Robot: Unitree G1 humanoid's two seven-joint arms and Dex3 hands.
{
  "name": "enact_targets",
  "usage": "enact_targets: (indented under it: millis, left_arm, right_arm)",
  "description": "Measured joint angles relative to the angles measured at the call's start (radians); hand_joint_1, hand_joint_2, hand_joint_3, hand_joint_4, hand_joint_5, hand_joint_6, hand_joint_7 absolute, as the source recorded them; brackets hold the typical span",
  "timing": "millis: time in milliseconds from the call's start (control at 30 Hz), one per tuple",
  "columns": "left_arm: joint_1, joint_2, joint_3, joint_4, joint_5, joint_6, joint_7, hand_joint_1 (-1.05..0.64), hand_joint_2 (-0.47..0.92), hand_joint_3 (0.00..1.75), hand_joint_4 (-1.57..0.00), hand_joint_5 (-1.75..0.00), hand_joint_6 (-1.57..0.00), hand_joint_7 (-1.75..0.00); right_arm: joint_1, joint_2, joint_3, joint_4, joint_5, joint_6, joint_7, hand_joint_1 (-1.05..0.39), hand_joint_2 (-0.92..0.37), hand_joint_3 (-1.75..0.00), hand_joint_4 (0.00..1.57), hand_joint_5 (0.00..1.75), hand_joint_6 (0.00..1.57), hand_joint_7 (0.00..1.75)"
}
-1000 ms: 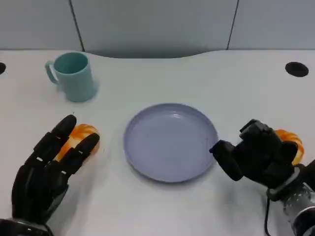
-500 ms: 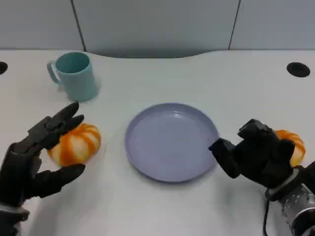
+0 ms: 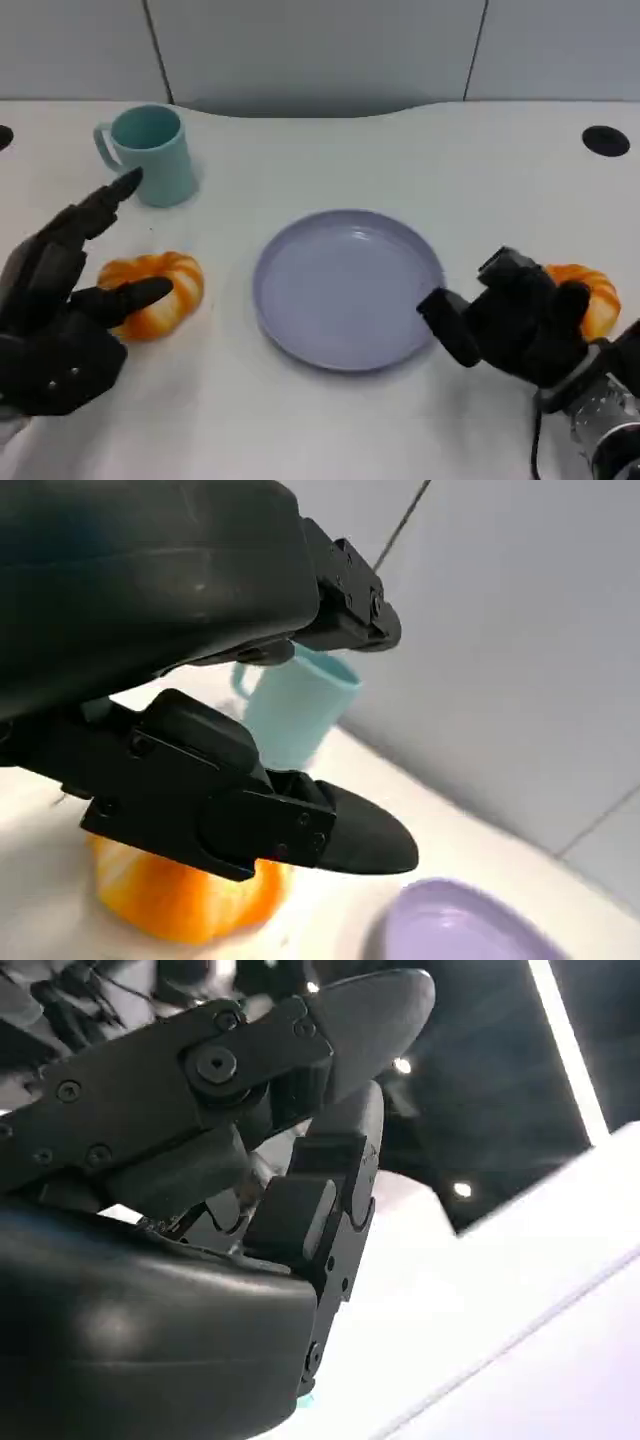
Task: Grasp the bread from the table and place it into the plate.
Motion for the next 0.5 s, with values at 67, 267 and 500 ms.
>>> enact_targets:
  millis: [67, 267, 500]
  left_arm:
    - [-0.019, -0.005, -0.051, 0.028, 0.023, 0.052, 0.046, -1.04, 0.92, 0.38, -0.09, -0.05, -0.18, 0.0]
    - [-0.059, -0.05, -0.126, 0.089, 0.019, 0.193, 0.084, -1.05, 0.92, 0.38, -0.07, -0.04, -0.13, 0.0]
    - [-0.088, -0.094, -0.169, 0.127, 0.005, 0.369, 0.076, -1.05, 0.92, 0.33, -0.11, -0.06, -0.14, -0.01]
  right_arm:
    - [0.003, 0.013, -0.027, -0.008, 0.03, -0.049, 0.019, -0.45, -0.88, -0.03, 0.81, 1.75, 1.19, 0.13]
    - [0.009, -0.01, 0.014, -0.012, -0.011, -0.003, -0.004, -0.4, -0.88, -0.02, 0.84, 1.75, 1.19, 0.13]
    - [0.037, 0.032, -0.04, -0.023, 0.049, -0.114, 0.035, -0.44, -0.91, -0.03, 0.8, 1.75, 1.2, 0.14]
